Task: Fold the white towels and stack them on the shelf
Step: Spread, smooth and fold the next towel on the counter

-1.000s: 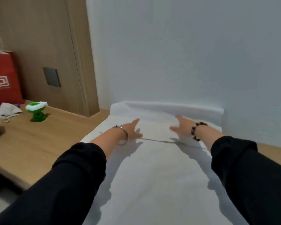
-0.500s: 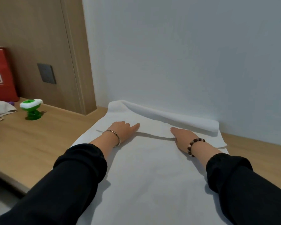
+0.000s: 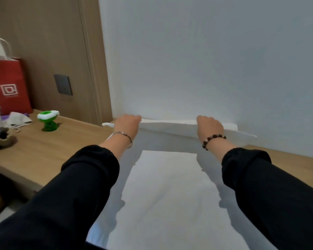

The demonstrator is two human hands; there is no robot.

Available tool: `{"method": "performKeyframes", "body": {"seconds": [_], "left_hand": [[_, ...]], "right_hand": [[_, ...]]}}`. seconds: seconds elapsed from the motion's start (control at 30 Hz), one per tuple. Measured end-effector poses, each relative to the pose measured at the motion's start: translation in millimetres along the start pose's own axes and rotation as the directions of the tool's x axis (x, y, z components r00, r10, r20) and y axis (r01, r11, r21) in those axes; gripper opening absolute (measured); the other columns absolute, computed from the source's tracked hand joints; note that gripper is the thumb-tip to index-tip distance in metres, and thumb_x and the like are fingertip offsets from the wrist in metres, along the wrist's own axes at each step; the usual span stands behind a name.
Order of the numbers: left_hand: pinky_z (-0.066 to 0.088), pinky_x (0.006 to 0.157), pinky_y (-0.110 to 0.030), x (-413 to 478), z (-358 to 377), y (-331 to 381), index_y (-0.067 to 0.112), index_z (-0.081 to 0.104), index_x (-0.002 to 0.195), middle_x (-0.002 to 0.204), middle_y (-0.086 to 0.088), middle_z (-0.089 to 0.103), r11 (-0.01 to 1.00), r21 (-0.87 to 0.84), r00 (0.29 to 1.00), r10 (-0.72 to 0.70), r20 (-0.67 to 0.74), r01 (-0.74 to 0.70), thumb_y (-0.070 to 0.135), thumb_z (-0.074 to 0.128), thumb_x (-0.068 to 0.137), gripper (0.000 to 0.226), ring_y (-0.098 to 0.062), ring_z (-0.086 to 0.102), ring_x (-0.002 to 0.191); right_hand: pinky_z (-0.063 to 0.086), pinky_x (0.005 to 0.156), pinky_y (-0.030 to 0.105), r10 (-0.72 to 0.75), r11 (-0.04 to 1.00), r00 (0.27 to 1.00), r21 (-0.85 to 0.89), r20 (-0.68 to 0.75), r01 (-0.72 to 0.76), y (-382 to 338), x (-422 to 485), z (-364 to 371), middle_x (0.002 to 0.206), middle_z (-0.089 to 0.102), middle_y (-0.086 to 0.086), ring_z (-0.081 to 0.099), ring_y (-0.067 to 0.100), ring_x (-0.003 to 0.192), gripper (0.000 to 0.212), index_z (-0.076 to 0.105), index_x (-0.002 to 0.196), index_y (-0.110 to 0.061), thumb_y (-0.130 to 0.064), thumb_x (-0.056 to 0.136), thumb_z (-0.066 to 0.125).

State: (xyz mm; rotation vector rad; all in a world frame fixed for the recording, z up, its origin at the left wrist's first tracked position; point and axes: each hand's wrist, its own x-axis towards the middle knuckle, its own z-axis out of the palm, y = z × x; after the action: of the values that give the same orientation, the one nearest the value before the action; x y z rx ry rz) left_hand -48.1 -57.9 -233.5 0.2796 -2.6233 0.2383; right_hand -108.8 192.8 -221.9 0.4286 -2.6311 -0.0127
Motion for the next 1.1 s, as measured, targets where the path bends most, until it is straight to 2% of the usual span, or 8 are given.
{"method": "performKeyframes", "body": {"seconds": [0.33,0.5,0.57,0.63,0.73,0.83,0.97,1.1], "left_hand": [[0.038,0.063,-0.036,-100.4,-94.8,-34.7,0.008,0.057,0.097,0.088,-0.014,0.062,1.0,-0.005,0.994,0.028,-0.11,-0.029,-0.011,0.045,0.078,0.029,-0.031,0.058,0.084],[0.044,0.07,-0.038,-166.8,-106.4,-43.9,0.009,0.06,0.099,0.088,-0.013,0.064,0.995,0.052,0.991,0.095,-0.098,-0.09,-0.009,0.046,0.078,0.031,-0.031,0.059,0.084],[0.046,0.072,-0.036,-196.2,-99.0,-47.1,0.012,0.061,0.103,0.09,-0.009,0.064,0.986,0.122,0.994,0.111,0.012,-0.112,-0.006,0.046,0.079,0.033,-0.029,0.059,0.086],[0.046,0.087,-0.035,-224.2,-84.0,-45.9,0.022,0.059,0.116,0.111,-0.004,0.063,0.979,0.151,0.972,0.106,0.209,-0.139,0.002,0.043,0.087,0.038,-0.025,0.056,0.105],[0.023,0.115,-0.038,-254.3,-66.2,-30.3,0.029,0.038,0.142,0.151,0.0,0.034,0.983,-0.088,0.906,0.183,0.382,-0.162,0.02,0.044,0.097,0.046,-0.022,0.028,0.139],[0.014,0.117,-0.038,-265.1,-57.3,0.2,0.028,0.02,0.15,0.157,0.001,0.022,0.942,-0.273,0.885,0.289,0.366,-0.195,0.037,0.038,0.1,0.054,-0.021,0.018,0.144],[0.006,0.115,-0.054,-262.4,-40.7,24.3,0.039,0.006,0.15,0.16,0.007,0.004,0.967,-0.201,0.88,0.229,0.417,-0.156,0.042,0.025,0.101,0.052,-0.019,0.003,0.146],[-0.001,0.113,-0.058,-236.5,-27.3,28.3,0.043,0.008,0.148,0.159,0.011,0.003,0.964,-0.244,0.871,0.208,0.445,-0.106,0.047,0.018,0.1,0.049,-0.018,0.0,0.147]], "right_hand": [[0.029,0.06,0.032,-0.107,0.994,0.966,-0.016,-0.237,0.106,-21.6,-97.2,-87.2,0.063,0.038,0.004,0.039,0.024,0.06,0.023,0.041,0.077,-0.011,0.011,0.082,0.036],[0.028,0.062,0.032,-0.123,0.992,0.963,0.01,-0.238,0.129,-28.6,-164.5,-97.9,0.07,0.051,0.008,0.041,0.025,0.063,0.02,0.048,0.08,-0.01,0.009,0.081,0.04],[0.03,0.063,0.031,-0.162,0.986,0.975,0.018,-0.151,0.167,-31.9,-195.2,-89.9,0.077,0.058,0.009,0.053,0.028,0.071,0.015,0.048,0.082,-0.012,0.002,0.084,0.042],[0.038,0.07,0.033,-0.214,0.975,0.975,0.076,0.051,0.21,-33.8,-223.5,-75.0,0.088,0.061,0.008,0.06,0.029,0.09,0.011,0.051,0.091,-0.013,-0.012,0.092,0.04],[0.042,0.095,0.042,-0.188,0.98,0.871,0.14,0.455,0.139,-32.3,-251.1,-53.8,0.127,0.054,0.007,0.051,0.029,0.115,0.037,0.048,0.127,-0.016,-0.036,0.099,0.035],[0.034,0.102,0.054,-0.174,0.981,0.858,0.161,0.483,0.108,-28.6,-259.7,-37.1,0.141,0.038,0.005,0.036,0.029,0.128,0.044,0.034,0.139,-0.023,-0.041,0.099,0.031],[0.014,0.108,0.064,-0.18,0.978,0.865,0.179,0.469,0.107,-22.2,-252.1,-23.3,0.159,0.008,-0.003,0.009,0.023,0.145,0.055,0.012,0.15,-0.032,-0.046,0.1,0.027],[0.007,0.111,0.063,-0.201,0.973,0.831,0.204,0.519,0.107,-7.5,-220.0,-7.4,0.161,-0.002,-0.008,-0.001,0.02,0.147,0.057,0.005,0.151,-0.039,-0.049,0.099,0.027]]}}
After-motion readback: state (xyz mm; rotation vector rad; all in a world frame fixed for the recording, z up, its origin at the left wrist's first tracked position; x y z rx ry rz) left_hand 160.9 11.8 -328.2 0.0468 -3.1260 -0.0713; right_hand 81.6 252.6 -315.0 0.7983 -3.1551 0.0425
